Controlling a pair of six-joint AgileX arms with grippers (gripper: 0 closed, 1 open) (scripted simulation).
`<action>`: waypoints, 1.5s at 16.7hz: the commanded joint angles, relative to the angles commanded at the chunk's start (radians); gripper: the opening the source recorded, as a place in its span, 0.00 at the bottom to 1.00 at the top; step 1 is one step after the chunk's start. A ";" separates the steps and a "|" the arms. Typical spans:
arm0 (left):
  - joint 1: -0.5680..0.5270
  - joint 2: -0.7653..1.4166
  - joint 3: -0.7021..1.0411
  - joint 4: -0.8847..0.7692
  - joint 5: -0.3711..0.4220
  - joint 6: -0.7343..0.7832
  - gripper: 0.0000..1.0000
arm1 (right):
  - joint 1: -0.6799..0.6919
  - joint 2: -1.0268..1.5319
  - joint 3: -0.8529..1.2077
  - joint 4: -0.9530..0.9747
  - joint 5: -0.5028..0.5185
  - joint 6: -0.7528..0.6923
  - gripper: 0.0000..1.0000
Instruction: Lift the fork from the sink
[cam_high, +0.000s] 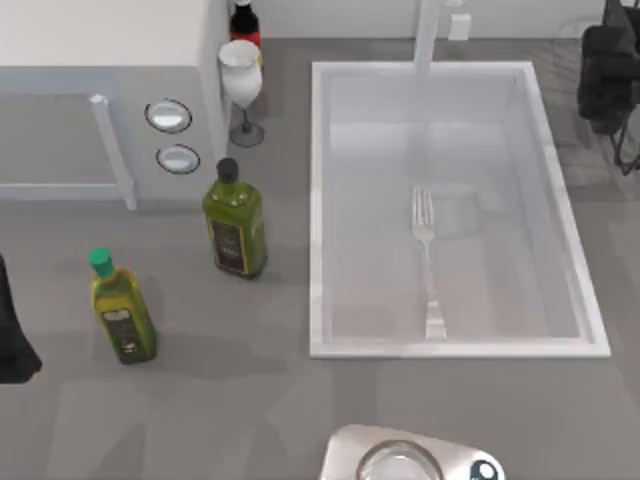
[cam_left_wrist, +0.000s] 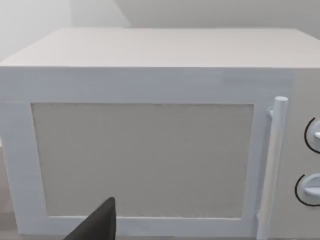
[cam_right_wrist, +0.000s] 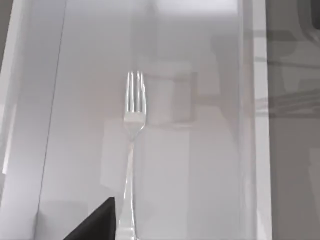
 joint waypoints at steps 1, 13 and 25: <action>0.000 0.000 0.000 0.000 0.000 0.000 1.00 | 0.018 0.107 0.097 -0.057 0.000 0.019 1.00; 0.000 0.000 0.000 0.000 0.000 0.000 1.00 | 0.175 1.045 0.966 -0.564 0.003 0.182 1.00; 0.000 0.000 0.000 0.000 0.000 0.000 1.00 | 0.180 1.134 0.969 -0.523 0.004 0.192 1.00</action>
